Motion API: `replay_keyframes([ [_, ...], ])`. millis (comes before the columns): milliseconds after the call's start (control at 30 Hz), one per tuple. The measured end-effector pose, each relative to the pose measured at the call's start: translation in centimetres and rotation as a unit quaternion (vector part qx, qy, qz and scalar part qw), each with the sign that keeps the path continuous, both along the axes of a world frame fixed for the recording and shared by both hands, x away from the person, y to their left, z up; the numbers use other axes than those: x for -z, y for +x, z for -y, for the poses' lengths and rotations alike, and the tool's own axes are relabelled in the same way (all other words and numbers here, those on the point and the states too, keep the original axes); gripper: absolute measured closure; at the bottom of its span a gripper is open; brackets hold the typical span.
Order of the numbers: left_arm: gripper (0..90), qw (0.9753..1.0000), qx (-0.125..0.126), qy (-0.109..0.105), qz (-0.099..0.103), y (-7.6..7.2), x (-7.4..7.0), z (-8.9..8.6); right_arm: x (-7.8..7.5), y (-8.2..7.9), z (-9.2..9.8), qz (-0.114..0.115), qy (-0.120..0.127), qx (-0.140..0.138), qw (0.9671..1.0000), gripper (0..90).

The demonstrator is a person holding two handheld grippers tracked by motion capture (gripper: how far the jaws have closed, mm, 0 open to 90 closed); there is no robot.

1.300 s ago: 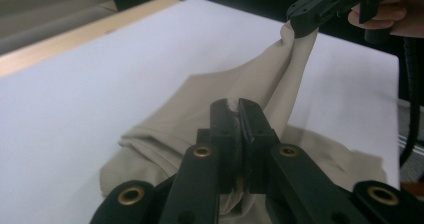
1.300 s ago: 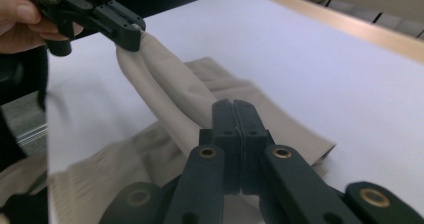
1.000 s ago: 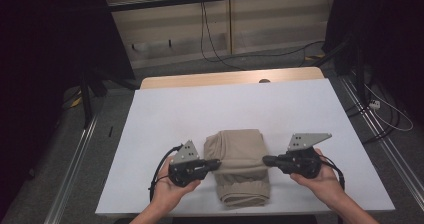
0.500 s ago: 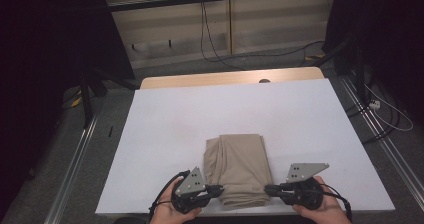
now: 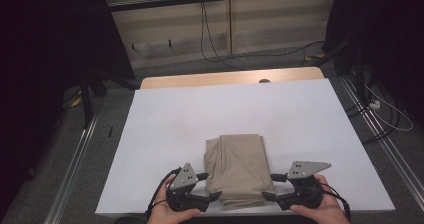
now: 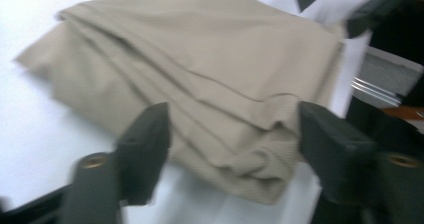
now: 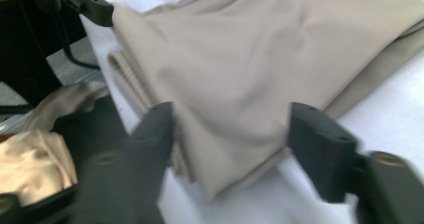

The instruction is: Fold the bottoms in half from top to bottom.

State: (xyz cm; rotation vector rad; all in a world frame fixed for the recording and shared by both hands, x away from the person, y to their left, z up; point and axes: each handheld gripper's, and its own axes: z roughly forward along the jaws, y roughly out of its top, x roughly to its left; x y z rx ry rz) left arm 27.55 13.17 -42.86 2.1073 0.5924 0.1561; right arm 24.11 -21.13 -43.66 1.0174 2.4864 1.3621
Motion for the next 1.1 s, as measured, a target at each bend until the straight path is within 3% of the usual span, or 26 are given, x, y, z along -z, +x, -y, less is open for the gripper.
replay_keyframes([
  [100,19.6,0.9998,-0.015,0.001,0.01,0.5,-0.2,-0.5,-0.4,0.4,0.2,0.017,0.004,0.022,0.9996,21.9],
  [133,17.4,0.9995,-0.031,-0.003,0.003,0.8,-0.2,-0.9,-0.5,0.5,0.4,0.021,0.005,0.027,0.9994,20.1],
  [167,14.6,0.9989,-0.046,0.007,0.001,1.0,-0.2,-1.2,-0.6,0.8,0.7,0.026,0.001,0.04,0.9988,17.8],
  [267,9.5,0.9962,-0.084,0.015,0.016,1.5,-0.4,-2.1,-0.5,1.6,2.1,0.025,-0.004,0.068,0.9973,15.3],
  [300,7.9,0.9955,-0.092,0.009,0.018,1.6,-0.5,-2.4,-0.5,1.9,2.7,0.025,-0.005,0.083,0.9962,14.3],
  [400,5.4,0.9949,-0.094,-0.007,0.038,2.2,-1.2,-3.5,-0.9,2.2,4.2,0.036,-0.002,0.113,0.993,14.2],
  [500,3.8,0.9936,-0.103,-0.02,0.04,2.9,-1.5,-4.6,-1.2,2.5,5.6,0.043,0.001,0.141,0.9891,12.2],
  [567,3.9,0.9945,-0.095,-0.017,0.042,3.4,-1.7,-5.4,-1.3,2.7,6.4,0.045,0.0,0.151,0.9875,12.2],
  [600,3.8,0.9933,-0.104,-0.024,0.046,3.7,-1.7,-5.8,-1.4,2.7,6.7,0.051,-0.003,0.155,0.9866,12.2],
  [700,3.8,0.9885,-0.142,-0.016,0.049,4.1,-1.5,-6.5,-1.5,2.6,7.7,0.058,-0.006,0.173,0.9832,12.0],
  [800,4.2,0.9868,-0.153,-0.019,0.05,4.4,-1.2,-7.5,-1.4,2.3,8.5,0.062,-0.006,0.189,0.9799,11.9],
  [900,4.1,0.983,-0.173,-0.033,0.053,4.5,-0.9,-8.6,-1.2,2.1,9.3,0.062,-0.007,0.212,0.9754,12.2],
  [967,4.3,0.9832,-0.172,-0.041,0.046,4.5,-0.9,-9.3,-1.1,2.1,9.7,0.073,-0.014,0.223,0.9719,12.0],
  [1033,4.3,0.9805,-0.183,-0.044,0.056,4.3,-0.9,-9.6,-1.1,1.9,10.2,0.072,-0.01,0.234,0.9696,11.9],
  [1100,4.5,0.9791,-0.192,-0.045,0.049,4.4,-0.7,-9.7,-1.1,1.8,10.4,0.069,-0.004,0.241,0.968,11.6],
])
